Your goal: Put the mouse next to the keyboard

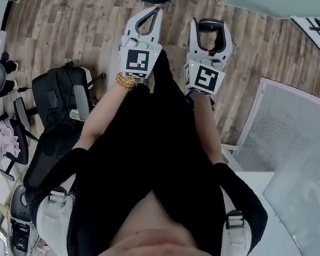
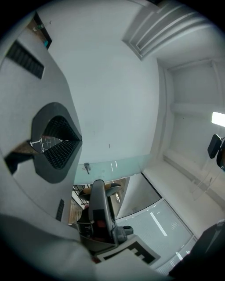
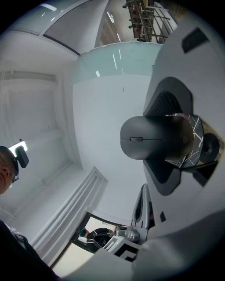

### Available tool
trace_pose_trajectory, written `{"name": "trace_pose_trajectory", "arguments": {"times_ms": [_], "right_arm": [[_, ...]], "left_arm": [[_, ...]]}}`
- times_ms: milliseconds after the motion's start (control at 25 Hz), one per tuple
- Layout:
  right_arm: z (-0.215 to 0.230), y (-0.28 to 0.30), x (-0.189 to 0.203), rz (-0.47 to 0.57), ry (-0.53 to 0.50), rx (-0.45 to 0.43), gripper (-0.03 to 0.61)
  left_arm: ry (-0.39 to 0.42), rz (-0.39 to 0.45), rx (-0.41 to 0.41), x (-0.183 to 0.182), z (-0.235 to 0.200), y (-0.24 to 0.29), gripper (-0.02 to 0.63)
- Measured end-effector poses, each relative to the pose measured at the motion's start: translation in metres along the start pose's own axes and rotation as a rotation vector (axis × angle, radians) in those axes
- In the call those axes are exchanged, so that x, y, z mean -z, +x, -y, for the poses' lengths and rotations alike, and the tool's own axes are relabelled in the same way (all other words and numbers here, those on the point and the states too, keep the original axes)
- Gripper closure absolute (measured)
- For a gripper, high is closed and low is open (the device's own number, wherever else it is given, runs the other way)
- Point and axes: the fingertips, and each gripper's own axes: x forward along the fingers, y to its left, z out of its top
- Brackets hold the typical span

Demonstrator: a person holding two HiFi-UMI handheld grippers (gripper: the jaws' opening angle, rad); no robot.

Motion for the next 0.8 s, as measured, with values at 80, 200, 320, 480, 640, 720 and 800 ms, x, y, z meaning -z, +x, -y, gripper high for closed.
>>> {"name": "trace_pose_trajectory", "arguments": {"times_ms": [80, 200, 320, 480, 640, 720, 800], "right_arm": [[0.009, 0.018, 0.005, 0.004, 0.008, 0.000, 0.295], [0.023, 0.044, 0.014, 0.005, 0.021, -0.003, 0.295], [0.041, 0.069, 0.020, 0.009, 0.033, -0.004, 0.295], [0.069, 0.099, 0.026, 0.011, 0.051, 0.000, 0.295], [0.101, 0.132, 0.032, 0.009, 0.074, -0.004, 0.295], [0.115, 0.149, 0.036, 0.005, 0.085, -0.011, 0.295], [0.124, 0.163, 0.042, 0.004, 0.090, -0.022, 0.295]], "left_arm": [[0.010, -0.005, 0.003, 0.003, -0.003, 0.019, 0.600], [0.024, -0.009, -0.002, 0.004, -0.008, 0.047, 0.600], [0.046, -0.009, -0.005, 0.002, -0.012, 0.077, 0.600], [0.061, -0.019, -0.019, 0.000, -0.016, 0.117, 0.600], [0.078, -0.037, -0.028, -0.003, -0.014, 0.158, 0.600], [0.084, -0.050, -0.034, -0.002, -0.013, 0.178, 0.600], [0.092, -0.059, -0.042, 0.000, -0.011, 0.193, 0.600]]}}
